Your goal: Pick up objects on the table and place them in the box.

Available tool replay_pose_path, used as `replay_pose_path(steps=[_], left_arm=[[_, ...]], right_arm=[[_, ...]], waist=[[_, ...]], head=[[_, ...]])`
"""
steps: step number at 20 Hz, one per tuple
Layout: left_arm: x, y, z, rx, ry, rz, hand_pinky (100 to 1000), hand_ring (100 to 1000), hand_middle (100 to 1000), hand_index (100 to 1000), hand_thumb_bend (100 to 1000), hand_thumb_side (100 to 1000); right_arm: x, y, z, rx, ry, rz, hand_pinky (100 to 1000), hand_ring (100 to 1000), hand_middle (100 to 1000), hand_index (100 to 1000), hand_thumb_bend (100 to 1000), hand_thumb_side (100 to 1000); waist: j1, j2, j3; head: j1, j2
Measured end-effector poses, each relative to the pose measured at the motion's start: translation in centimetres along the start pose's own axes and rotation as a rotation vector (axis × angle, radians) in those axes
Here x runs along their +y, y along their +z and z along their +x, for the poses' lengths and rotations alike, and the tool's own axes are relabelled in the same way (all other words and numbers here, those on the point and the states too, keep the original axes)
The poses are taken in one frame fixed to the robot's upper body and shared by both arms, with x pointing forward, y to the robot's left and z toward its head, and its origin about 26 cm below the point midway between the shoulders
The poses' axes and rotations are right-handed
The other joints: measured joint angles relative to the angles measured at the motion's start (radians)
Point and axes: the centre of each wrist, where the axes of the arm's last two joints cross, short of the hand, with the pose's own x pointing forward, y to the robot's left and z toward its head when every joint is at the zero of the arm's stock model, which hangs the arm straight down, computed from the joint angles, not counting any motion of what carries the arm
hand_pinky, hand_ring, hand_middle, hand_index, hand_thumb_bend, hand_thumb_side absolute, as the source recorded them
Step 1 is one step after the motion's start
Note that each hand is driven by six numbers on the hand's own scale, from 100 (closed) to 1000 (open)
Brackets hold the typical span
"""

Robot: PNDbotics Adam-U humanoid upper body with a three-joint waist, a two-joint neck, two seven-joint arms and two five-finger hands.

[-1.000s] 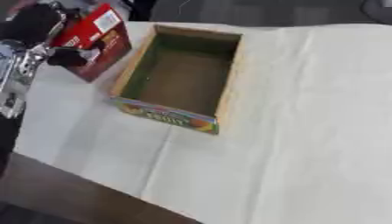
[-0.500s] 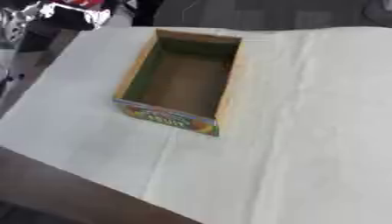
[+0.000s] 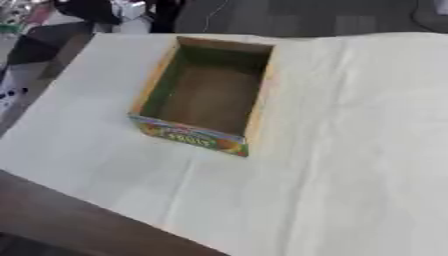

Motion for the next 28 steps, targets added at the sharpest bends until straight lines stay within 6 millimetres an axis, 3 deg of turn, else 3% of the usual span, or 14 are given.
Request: replay_pose_path(steps=[13,14,16,18,19,20,21,22,23,24,25,26,27,28], left_arm=[[-1.5,0.0,1.9,-0.209,0.151,0.027,100,100,129,190,326,100],[-1.6,0.1,2.1,-0.220,0.157,0.022,100,100,135,193,360,100],[-1.9,0.0,2.3,-0.243,0.173,0.009,100,100,148,201,298,100],[-2.1,0.1,2.3,-0.259,0.182,-0.009,100,191,232,295,292,100],[-2.1,0.2,2.3,-0.265,0.187,-0.015,100,263,301,366,270,187],[-2.2,0.2,2.3,-0.271,0.192,-0.020,100,251,290,356,277,134],[-2.3,0.2,2.3,-0.279,0.199,-0.024,144,380,410,458,269,624],[-2.4,0.2,2.3,-0.287,0.207,-0.027,186,414,446,490,297,701],[-2.4,0.2,2.3,-0.298,0.212,-0.031,336,532,575,614,415,879],[-2.4,0.2,2.3,-0.311,0.212,-0.040,403,579,625,660,468,932],[-2.4,0.2,2.3,-0.325,0.210,-0.055,548,696,740,751,583,1000],[-2.5,0.3,2.2,-0.339,0.205,-0.076,548,696,740,751,583,1000],[-2.6,0.3,2.2,-0.354,0.200,-0.097,678,798,826,836,671,1000],[-2.7,0.3,2.2,-0.373,0.190,-0.129,643,774,804,814,643,1000]], right_arm=[[-0.3,0.0,-0.3,-0.013,0.003,-0.007,478,613,668,753,100,1000],[-0.3,0.0,-0.3,-0.013,0.003,-0.007,478,613,668,753,100,1000],[-0.3,0.0,-0.3,-0.014,0.005,-0.006,478,613,668,753,100,1000],[-0.3,0.0,-0.3,-0.014,0.005,-0.006,478,613,668,753,100,1000],[-0.3,0.0,-0.4,-0.014,0.005,-0.006,478,613,668,753,100,1000],[-0.3,0.0,-0.4,-0.014,0.005,-0.006,478,613,668,753,100,1000],[-0.3,0.0,-0.4,-0.015,0.005,-0.007,478,613,668,753,100,1000],[-0.3,0.0,-0.4,-0.016,0.005,-0.007,478,613,668,752,100,1000],[-0.3,0.0,-0.4,-0.017,0.005,-0.006,478,612,668,753,100,1000],[-0.3,0.0,-0.4,-0.017,0.006,-0.006,478,613,668,753,100,1000],[-0.3,0.0,-0.4,-0.018,0.007,-0.005,478,613,668,753,100,1000],[-0.3,0.0,-0.4,-0.018,0.008,-0.005,478,613,668,753,100,1000],[-0.3,0.0,-0.4,-0.019,0.008,-0.004,478,613,668,753,100,1000],[-0.4,0.0,-0.4,-0.019,0.009,-0.004,478,613,668,753,100,1000]], waist=[[-0.006,0.000,-0.005],[-0.006,0.000,-0.005],[-0.006,0.000,-0.006],[-0.006,0.000,-0.007],[-0.006,0.000,-0.007],[-0.006,0.000,-0.007],[-0.006,0.000,-0.007],[-0.006,0.000,-0.007],[-0.006,0.000,-0.007],[-0.006,0.000,-0.007],[-0.006,0.000,-0.007],[-0.006,0.000,-0.007],[-0.006,0.000,-0.007],[-0.006,0.000,-0.008]], head=[[-0.007,0.000],[-0.007,0.000],[-0.008,0.000],[-0.008,0.000],[-0.008,0.000],[-0.008,0.000],[-0.008,0.000],[-0.008,0.000],[-0.008,0.000],[-0.008,0.000],[-0.008,0.000],[-0.008,0.000],[-0.008,0.000],[-0.008,0.000]])
